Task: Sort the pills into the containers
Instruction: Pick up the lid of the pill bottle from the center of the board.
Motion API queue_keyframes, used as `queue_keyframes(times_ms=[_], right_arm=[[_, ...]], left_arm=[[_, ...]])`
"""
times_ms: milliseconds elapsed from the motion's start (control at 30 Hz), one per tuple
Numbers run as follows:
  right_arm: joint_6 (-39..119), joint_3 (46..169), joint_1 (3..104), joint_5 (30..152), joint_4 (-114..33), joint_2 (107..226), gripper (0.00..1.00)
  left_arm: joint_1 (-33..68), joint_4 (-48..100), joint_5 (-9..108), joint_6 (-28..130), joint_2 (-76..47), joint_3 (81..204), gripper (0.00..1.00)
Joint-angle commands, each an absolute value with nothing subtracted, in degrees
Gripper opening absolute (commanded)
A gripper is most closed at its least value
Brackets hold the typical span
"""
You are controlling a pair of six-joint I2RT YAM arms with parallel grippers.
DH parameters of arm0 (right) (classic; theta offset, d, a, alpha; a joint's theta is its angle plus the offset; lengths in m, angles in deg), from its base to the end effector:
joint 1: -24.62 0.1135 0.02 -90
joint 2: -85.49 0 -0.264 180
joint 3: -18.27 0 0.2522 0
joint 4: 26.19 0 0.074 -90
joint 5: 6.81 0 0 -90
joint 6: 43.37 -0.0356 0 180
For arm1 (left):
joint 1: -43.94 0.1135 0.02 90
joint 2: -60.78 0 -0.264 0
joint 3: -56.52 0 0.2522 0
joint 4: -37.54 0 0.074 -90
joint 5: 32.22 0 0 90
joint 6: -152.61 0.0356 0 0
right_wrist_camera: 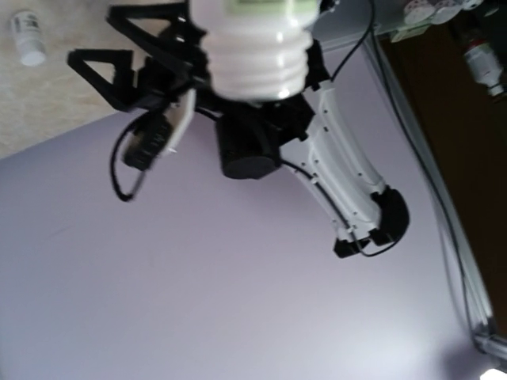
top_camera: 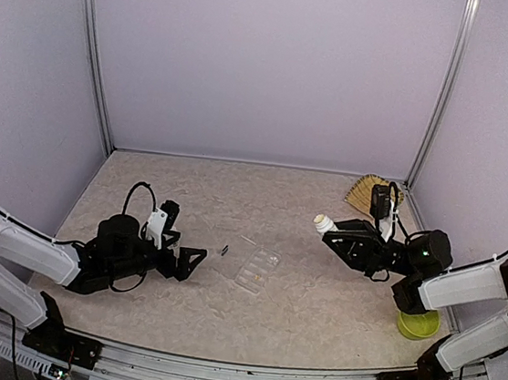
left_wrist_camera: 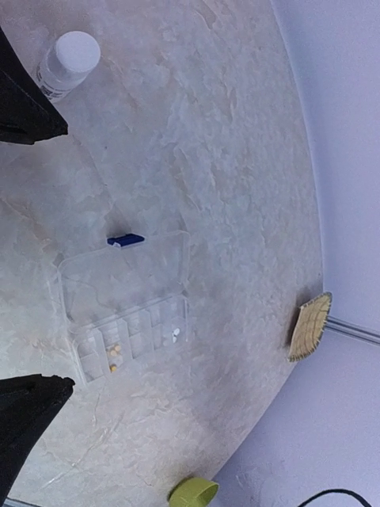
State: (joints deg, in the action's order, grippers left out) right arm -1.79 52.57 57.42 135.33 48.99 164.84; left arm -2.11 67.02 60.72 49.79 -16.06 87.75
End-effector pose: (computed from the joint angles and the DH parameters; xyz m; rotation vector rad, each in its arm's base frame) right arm 0.1800 0.1495 0.2426 -0.7829 1.2270 1.6658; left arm 0.1690 -0.1726 0.1599 0.5095 1.8359 -0.6612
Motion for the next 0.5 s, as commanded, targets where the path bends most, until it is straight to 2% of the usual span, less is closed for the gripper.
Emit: queue_keyframes(times_ms=[0,267,467], right_arm=[[-3.67,54.47,56.88,139.16,64.56,164.77,0.13],[-1.43,53.69,56.88,139.84,63.63,164.0,0.14],[6.93,53.08,56.88,138.94,50.39,159.03,0.15]], left_arm=[[-1.68,53.32,64.61,48.38,-14.92,93.46,0.99],[-1.68,42.05,67.14,45.71,-13.62,97.97,0.99],[-1.68,37.9,67.42,44.13,-16.1,98.48,0.95]])
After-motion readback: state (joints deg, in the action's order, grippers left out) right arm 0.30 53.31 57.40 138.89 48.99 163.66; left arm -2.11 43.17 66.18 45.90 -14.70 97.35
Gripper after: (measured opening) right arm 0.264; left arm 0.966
